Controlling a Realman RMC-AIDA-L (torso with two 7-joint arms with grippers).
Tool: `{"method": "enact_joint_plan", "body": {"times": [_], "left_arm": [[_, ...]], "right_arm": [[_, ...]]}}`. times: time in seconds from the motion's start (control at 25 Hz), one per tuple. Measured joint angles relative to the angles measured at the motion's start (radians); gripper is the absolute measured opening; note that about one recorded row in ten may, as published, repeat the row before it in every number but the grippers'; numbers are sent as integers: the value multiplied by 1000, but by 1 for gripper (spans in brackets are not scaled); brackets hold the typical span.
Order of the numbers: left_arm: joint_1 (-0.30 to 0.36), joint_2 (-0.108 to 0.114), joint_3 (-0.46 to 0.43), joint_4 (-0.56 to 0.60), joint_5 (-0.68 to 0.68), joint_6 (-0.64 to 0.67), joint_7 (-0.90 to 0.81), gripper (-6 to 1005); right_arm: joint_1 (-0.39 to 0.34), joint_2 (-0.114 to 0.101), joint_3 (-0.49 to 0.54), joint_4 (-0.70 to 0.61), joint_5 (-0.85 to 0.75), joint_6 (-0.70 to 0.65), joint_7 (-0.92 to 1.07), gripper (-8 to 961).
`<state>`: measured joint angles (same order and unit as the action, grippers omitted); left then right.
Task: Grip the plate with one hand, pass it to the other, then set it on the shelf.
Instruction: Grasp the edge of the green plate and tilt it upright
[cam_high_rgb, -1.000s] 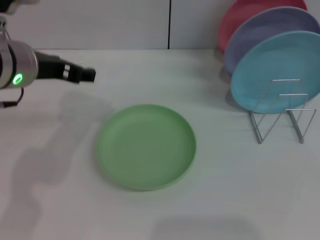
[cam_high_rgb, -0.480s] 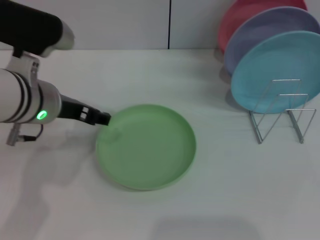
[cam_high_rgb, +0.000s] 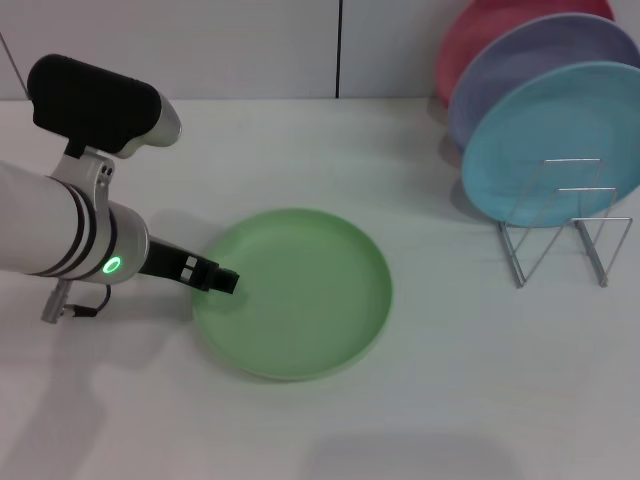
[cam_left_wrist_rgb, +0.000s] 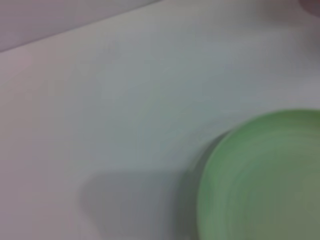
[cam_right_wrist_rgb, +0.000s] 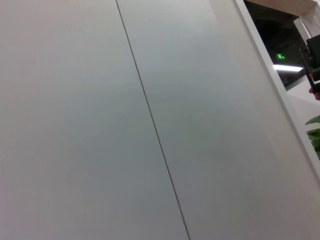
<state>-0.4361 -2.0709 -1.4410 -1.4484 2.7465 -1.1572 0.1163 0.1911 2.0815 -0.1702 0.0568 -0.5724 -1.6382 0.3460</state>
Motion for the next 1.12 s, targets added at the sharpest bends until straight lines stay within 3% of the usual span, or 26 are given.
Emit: {"method": "enact_joint_plan", "body": {"times": [1.12], "left_arm": [[-30,0,1,123,-1,34,2,756]], "right_arm": [[-6,2,-2,0,-12,-3,-1,820]]}}
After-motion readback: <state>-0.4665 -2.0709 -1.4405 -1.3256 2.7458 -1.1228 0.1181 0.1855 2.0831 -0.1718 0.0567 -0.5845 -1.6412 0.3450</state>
